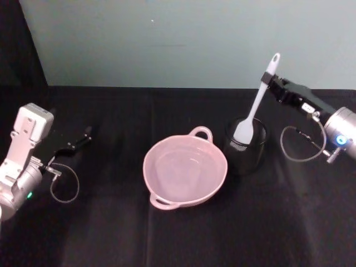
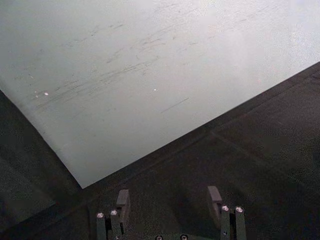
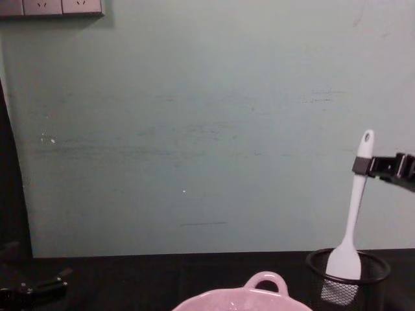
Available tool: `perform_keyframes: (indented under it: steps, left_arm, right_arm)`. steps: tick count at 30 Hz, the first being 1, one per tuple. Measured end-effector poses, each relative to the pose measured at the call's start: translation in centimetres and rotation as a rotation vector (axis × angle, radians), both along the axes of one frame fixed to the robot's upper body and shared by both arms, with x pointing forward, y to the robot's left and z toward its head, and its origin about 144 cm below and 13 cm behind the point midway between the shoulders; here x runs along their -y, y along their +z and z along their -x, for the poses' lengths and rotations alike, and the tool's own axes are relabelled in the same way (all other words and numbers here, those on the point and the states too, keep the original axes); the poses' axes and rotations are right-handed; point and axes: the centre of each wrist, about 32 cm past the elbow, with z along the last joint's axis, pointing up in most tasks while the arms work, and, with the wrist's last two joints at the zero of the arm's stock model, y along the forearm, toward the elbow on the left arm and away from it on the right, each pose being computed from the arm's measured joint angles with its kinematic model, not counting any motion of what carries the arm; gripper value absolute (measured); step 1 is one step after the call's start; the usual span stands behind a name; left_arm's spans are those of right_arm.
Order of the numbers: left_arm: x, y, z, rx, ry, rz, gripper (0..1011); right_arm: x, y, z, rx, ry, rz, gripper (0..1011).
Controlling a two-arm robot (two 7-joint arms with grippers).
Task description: Use the one hand to pick up the spoon and stir the clear water in the bowl.
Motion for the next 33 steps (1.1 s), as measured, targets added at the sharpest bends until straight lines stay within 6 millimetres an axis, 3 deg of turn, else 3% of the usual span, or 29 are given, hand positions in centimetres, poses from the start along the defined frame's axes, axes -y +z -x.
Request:
perform_keyframes:
  steps: [13,33]
  left_arm:
    - [0.0,0.0,0.0,0.0,0.0,0.0,1011]
    - [0.0,0.0,0.0,0.0,0.0,0.0,1011]
  right_arm:
    - [-0.5,-2.4,-0.2,-0.031,0.006,0.029,118]
    - [-0.5,-3.3,-0.3,-0.062,0.019,0.014,119]
